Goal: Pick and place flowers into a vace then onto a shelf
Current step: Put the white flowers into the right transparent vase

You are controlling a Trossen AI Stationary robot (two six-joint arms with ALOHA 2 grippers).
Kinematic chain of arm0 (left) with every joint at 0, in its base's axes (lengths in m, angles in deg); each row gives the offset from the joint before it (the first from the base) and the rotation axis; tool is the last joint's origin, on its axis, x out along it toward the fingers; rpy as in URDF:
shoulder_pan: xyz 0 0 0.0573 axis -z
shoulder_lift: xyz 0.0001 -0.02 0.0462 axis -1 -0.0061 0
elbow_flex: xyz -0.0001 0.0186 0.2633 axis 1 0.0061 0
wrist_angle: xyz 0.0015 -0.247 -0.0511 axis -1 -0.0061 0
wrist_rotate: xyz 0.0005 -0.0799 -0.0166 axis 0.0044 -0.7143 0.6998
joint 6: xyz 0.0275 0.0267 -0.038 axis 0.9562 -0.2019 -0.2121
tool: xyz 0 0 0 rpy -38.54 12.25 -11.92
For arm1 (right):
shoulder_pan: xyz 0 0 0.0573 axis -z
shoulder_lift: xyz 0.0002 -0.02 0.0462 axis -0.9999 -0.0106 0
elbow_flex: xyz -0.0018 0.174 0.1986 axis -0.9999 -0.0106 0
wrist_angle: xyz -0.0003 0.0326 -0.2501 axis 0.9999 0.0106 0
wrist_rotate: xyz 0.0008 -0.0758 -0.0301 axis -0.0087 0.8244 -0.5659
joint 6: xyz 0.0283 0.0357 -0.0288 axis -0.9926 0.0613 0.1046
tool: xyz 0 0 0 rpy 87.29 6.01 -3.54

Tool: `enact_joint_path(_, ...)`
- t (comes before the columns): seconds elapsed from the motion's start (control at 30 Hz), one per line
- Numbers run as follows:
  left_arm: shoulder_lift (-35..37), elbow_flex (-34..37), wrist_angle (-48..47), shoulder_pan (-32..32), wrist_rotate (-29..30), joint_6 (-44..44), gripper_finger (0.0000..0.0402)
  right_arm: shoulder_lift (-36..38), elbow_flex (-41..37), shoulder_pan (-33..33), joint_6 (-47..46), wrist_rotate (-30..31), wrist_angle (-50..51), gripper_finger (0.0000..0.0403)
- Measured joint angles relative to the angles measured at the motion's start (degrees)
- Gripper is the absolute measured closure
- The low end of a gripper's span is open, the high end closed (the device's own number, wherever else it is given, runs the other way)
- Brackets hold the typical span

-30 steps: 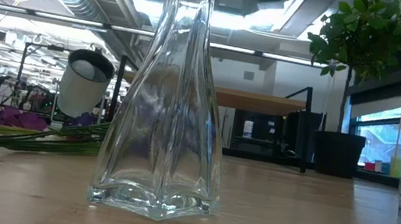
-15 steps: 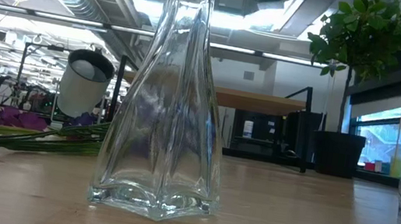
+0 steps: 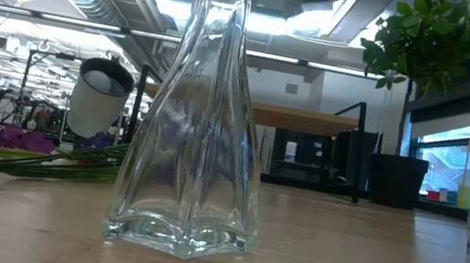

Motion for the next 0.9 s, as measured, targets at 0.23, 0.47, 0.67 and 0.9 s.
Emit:
enact_joint_path(0.23,0.0,0.0,-0.09,0.0,-0.02,-1.6,0.0316,-2.24,0.0,-7.7,-0.31,-0.13,-3.89,0.0395)
enact_joint_path(0.47,0.0,0.0,-0.16,0.0,-0.04,-1.6,0.0316,-6.93,0.0,-11.76,-0.22,-0.46,-10.5,0.0395)
enact_joint_path(0.67,0.0,0.0,-0.29,0.0,-0.06,-1.99,0.0316,-13.01,0.17,-11.79,1.27,7.76,-14.39,0.0394)
enact_joint_path(0.9,0.0,0.0,-0.78,-0.01,0.04,-4.31,0.0316,-21.62,0.13,-9.83,-1.33,19.84,-15.43,0.0394)
